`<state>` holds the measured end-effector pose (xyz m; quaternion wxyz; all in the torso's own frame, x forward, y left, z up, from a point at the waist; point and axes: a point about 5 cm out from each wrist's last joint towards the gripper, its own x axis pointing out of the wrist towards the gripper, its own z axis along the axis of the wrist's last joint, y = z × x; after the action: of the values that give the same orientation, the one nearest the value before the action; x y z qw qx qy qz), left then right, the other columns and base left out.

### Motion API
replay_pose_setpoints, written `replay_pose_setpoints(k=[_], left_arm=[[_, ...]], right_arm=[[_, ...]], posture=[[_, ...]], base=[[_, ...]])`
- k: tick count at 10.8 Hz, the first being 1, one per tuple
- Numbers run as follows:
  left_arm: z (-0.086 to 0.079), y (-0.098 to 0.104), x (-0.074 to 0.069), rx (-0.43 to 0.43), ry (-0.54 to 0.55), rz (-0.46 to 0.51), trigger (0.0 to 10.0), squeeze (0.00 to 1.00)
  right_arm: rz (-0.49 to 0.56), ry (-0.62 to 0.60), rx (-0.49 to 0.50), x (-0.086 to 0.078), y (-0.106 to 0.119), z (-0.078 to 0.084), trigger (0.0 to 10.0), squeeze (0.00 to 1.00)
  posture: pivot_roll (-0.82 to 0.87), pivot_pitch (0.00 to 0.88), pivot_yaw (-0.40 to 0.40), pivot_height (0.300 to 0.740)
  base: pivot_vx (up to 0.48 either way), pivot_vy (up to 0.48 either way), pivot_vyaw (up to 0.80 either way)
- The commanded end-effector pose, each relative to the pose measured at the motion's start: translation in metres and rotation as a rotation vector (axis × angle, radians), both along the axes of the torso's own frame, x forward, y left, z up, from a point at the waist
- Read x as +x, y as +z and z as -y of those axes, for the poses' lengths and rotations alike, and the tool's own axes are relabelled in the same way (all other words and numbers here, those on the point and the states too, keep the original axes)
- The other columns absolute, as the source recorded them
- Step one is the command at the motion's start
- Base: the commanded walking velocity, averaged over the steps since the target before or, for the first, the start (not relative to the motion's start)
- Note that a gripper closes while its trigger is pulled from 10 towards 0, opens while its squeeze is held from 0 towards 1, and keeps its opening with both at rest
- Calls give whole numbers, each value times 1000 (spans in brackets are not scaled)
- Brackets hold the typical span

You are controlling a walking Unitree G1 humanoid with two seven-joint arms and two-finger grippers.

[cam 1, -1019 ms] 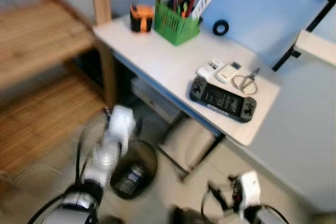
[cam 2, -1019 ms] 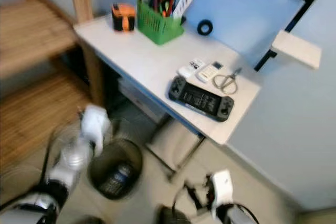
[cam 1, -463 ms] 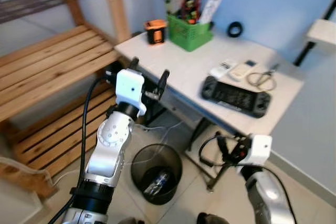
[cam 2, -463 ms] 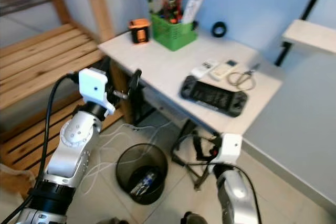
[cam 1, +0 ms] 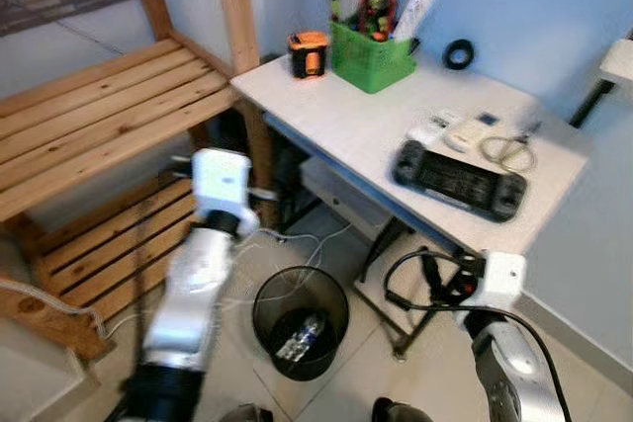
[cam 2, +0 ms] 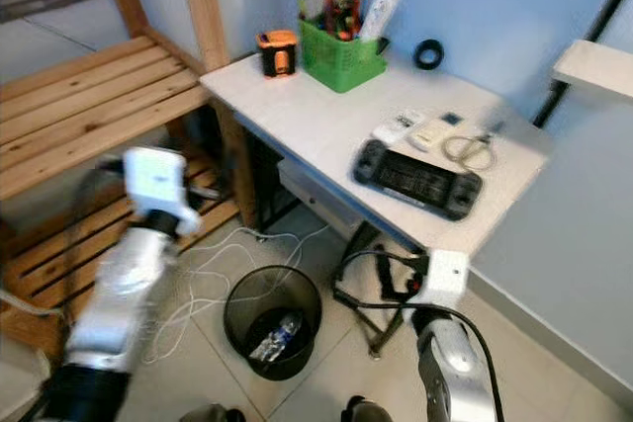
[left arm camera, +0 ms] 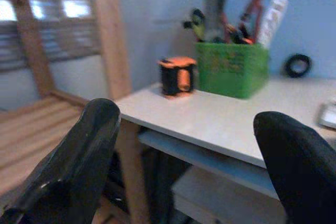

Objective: Clean up the room

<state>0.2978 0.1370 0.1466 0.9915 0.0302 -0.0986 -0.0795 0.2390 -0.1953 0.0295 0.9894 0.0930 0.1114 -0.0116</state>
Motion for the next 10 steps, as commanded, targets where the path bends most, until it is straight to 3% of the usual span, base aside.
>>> replay_pose_setpoints(k=[1, 3, 4, 5, 6, 7, 8, 9, 10], left_arm=[[0, -9, 0, -5, 6, -62, 10000, 0], [7, -21, 0, -22, -8, -134, 10000, 0], [7, -18, 3, -27, -8, -127, 10000, 0], [6, -16, 7, -27, 0, -127, 10000, 0], [5, -15, 8, -27, 3, -127, 10000, 0], [3, -17, 10, -20, 8, -141, 10000, 0], [5, -19, 10, -25, -5, -153, 10000, 0], [6, -20, 10, -13, -17, -157, 10000, 0], [8, -21, 12, 2, -31, -162, 10000, 0]], right_arm=[[297, -108, -87, 19, 66, 34, 10000, 0], [32, 189, -121, 2, 22, 18, 10000, 0], [-131, 289, -175, -13, -14, 16, 10000, 0], [-205, 294, -197, -17, -29, 20, 10000, 0], [-211, 292, -198, -15, -29, 23, 10000, 0], [-379, 411, -259, -21, -38, 36, 10000, 0], [-447, 397, -358, -33, -44, 69, 10000, 0], [-461, 341, -389, -34, -42, 87, 10000, 0], [-416, 151, -474, -25, -21, 127, 10000, 0]], posture=[[-37, 0, -30, 740], [-48, 0, -36, 740], [-47, 0, -40, 740], [-40, 0, -41, 740], [-40, 0, -41, 740], [-39, 0, -42, 740], [-39, 0, -42, 740], [-42, 0, -41, 740], [-50, 0, -31, 740]], base=[[0, 0, 0], [0, 0, 0], [0, 0, 0], [0, 0, 0], [0, 0, 0], [0, 0, 0], [0, 0, 0], [0, 0, 0], [0, 0, 0]])
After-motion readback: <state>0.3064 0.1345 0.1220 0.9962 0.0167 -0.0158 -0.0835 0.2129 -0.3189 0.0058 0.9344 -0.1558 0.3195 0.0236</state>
